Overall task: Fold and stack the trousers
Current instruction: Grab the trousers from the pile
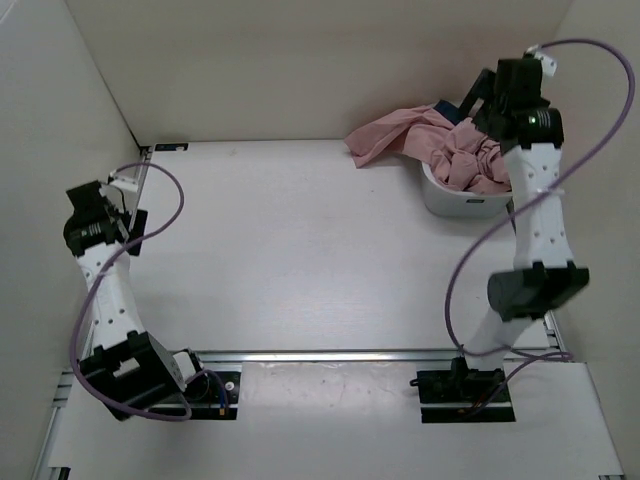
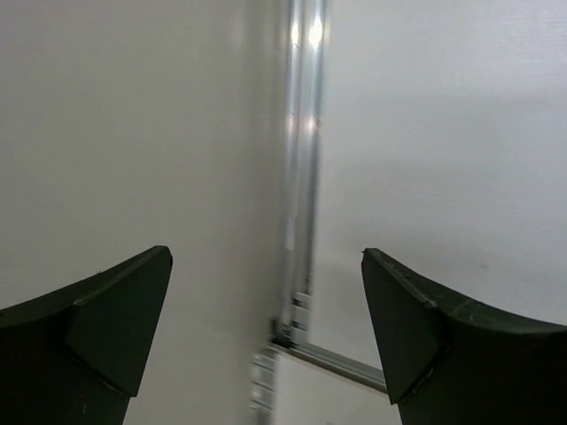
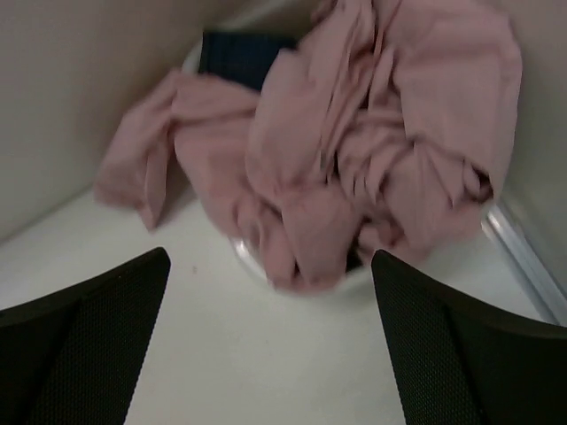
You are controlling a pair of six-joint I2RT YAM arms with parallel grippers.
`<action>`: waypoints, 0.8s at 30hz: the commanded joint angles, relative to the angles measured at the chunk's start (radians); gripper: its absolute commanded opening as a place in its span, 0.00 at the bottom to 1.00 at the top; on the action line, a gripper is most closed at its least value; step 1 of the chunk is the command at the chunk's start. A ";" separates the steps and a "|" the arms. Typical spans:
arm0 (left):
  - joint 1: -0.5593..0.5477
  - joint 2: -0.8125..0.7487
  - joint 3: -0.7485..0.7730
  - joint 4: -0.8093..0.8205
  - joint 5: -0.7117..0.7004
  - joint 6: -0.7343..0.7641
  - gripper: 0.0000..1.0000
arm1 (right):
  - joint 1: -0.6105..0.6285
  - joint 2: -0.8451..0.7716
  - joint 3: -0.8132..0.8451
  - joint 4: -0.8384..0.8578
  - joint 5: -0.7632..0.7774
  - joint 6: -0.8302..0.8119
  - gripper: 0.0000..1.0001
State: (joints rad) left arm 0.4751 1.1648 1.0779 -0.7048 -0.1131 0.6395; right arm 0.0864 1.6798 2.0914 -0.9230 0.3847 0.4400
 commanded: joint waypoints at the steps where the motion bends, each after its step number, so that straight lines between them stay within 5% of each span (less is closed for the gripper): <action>1: -0.078 0.129 0.248 -0.048 -0.124 0.149 1.00 | -0.049 0.233 0.270 -0.062 0.006 -0.066 0.99; 6: -0.179 0.376 0.684 -0.290 -0.049 0.010 1.00 | -0.102 0.402 0.231 0.098 0.056 -0.067 0.99; 10: -0.242 0.489 0.836 -0.410 0.119 -0.102 1.00 | -0.123 0.510 0.252 0.118 0.023 -0.076 0.96; 13: -0.325 0.513 0.826 -0.432 0.158 -0.149 0.98 | -0.123 0.537 0.263 0.107 0.039 -0.099 0.64; 14: -0.345 0.522 0.809 -0.443 0.158 -0.158 0.95 | -0.123 0.509 0.254 0.107 0.058 -0.099 0.20; 15: -0.363 0.523 0.794 -0.443 0.158 -0.158 0.91 | -0.123 0.486 0.222 0.118 0.083 -0.084 0.04; 20: -0.448 0.513 0.715 -0.475 0.133 -0.190 0.87 | -0.067 0.204 0.119 0.199 0.302 -0.115 0.00; 24: -0.460 0.492 0.724 -0.487 0.164 -0.216 0.87 | 0.173 -0.056 0.035 0.356 0.423 -0.297 0.00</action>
State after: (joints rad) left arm 0.0093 1.7115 1.7912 -1.1683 0.0174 0.4648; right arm 0.0704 1.9053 2.1128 -0.7807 0.6365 0.2852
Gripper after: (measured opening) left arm 0.874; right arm 0.024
